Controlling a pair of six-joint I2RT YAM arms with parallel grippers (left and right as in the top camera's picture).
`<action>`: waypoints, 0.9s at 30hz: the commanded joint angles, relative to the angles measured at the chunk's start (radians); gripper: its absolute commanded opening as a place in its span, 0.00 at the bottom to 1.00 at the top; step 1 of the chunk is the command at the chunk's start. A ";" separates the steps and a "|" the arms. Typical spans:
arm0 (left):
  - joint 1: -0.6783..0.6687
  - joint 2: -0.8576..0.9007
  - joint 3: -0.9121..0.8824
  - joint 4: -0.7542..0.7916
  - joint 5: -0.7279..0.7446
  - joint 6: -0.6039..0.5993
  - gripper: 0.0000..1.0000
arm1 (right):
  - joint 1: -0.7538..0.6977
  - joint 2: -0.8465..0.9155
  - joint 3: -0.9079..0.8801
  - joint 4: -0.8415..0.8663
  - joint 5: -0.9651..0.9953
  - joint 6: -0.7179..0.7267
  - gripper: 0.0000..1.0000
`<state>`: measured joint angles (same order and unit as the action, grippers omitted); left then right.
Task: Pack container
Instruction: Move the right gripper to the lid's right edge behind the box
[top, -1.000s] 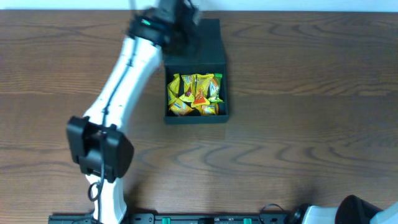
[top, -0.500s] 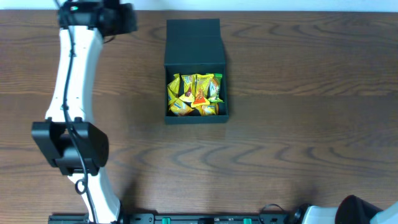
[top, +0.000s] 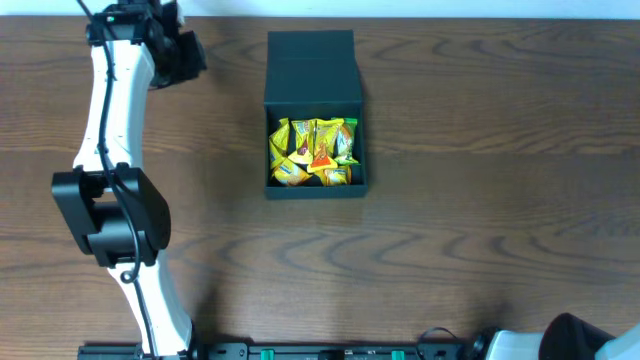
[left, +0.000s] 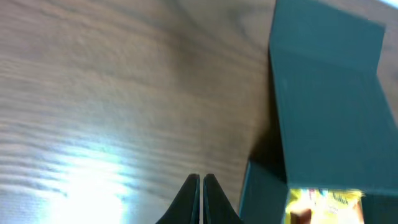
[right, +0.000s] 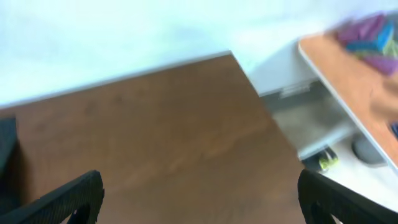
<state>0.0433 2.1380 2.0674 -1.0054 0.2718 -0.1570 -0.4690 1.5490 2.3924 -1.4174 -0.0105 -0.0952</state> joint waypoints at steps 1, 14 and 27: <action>-0.024 0.002 -0.002 -0.048 0.010 0.017 0.06 | -0.001 0.002 -0.001 0.007 -0.080 0.021 0.99; -0.031 0.088 -0.001 0.178 0.258 0.036 0.06 | 0.086 0.258 -0.116 0.306 -0.799 0.192 0.91; -0.024 0.230 -0.001 0.365 0.401 -0.095 0.06 | 0.468 0.875 -0.125 0.991 -1.052 0.712 0.01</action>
<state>0.0132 2.3699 2.0583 -0.6289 0.6456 -0.2333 -0.0246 2.4283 2.2478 -0.4530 -0.9848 0.4999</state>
